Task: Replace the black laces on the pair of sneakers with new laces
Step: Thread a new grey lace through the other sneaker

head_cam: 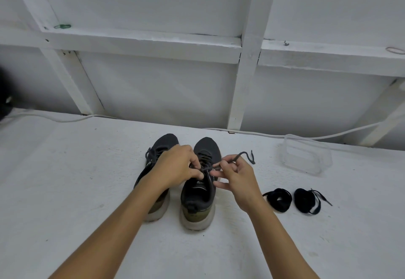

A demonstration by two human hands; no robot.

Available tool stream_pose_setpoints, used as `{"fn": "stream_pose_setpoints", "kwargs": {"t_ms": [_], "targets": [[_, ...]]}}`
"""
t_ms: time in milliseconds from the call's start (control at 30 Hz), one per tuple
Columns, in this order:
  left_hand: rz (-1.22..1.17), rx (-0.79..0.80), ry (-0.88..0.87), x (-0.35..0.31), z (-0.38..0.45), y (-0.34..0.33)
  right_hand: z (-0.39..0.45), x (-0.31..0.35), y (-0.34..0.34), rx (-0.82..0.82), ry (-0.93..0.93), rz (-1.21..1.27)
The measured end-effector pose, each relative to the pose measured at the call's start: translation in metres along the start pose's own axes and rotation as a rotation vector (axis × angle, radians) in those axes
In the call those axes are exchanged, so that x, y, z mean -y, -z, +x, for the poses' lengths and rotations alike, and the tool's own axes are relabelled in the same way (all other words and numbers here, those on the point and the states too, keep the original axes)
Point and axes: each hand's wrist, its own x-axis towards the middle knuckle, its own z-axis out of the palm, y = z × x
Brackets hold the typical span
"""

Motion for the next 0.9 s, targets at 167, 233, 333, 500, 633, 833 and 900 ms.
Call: {"fn": "stream_pose_setpoints", "kwargs": {"t_ms": [167,233,333,500,633,833,900], "targets": [[0.276,-0.022,-0.139,-0.005,0.01,0.013,0.002,0.002,-0.001,-0.021,0.011,-0.006],[0.263,-0.039,-0.198,-0.004,0.012,0.015,0.003,0.004,0.003,-0.023,0.003,0.012],[-0.04,0.06,-0.174,0.001,0.007,0.018,0.003,0.007,0.007,-0.009,-0.007,0.034],[-0.615,0.039,-0.072,0.012,0.003,0.019,0.001,0.005,0.01,-0.032,0.001,0.022],[-0.469,0.074,-0.079,0.02,0.006,0.015,0.001,0.005,0.011,-0.017,0.002,0.012],[-0.289,0.14,-0.174,0.018,0.007,-0.001,0.001,0.001,0.009,-0.005,0.004,-0.025],[-0.233,0.151,-0.194,0.015,0.008,-0.001,0.0,0.001,0.01,0.0,0.008,-0.029]]}}
